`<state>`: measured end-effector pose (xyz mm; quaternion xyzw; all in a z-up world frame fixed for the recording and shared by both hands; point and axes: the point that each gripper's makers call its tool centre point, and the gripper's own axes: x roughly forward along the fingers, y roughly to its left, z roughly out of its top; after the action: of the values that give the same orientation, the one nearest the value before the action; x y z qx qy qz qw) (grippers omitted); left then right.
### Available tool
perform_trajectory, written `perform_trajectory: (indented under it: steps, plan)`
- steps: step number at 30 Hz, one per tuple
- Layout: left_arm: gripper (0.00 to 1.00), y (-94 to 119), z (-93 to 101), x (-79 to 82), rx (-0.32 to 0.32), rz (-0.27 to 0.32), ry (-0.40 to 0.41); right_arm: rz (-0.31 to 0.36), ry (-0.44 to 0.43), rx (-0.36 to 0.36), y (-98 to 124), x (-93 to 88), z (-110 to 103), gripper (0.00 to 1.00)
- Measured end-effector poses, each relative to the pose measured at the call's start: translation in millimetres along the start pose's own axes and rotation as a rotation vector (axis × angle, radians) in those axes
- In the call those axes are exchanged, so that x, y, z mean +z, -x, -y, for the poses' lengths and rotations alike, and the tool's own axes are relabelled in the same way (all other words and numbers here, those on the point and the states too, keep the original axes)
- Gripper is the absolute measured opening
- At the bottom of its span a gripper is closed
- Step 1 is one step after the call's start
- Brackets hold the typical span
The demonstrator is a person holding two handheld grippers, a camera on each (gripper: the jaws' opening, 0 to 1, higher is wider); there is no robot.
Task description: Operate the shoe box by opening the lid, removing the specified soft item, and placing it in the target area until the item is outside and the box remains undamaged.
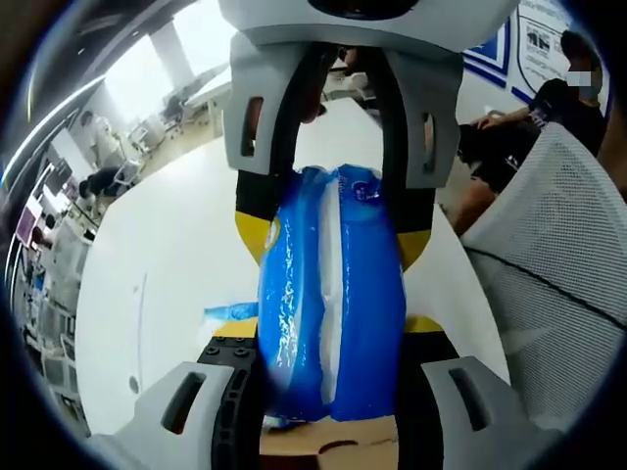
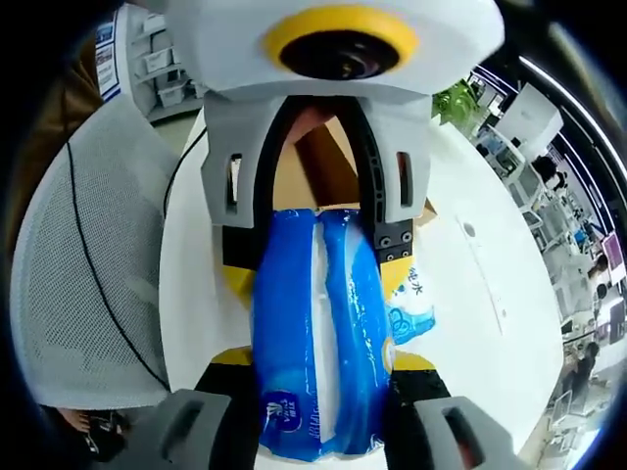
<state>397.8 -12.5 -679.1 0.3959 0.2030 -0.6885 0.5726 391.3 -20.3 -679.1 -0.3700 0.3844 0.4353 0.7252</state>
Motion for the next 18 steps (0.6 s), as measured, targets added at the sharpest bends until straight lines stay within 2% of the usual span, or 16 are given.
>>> perform_trajectory:
  steps: [18]
  plan:
    - [0.49,-29.9,-25.9,13.8,0.023,0.033,0.055,-0.031,0.038,0.041,-3.3,-30.1,27.3,0.45]
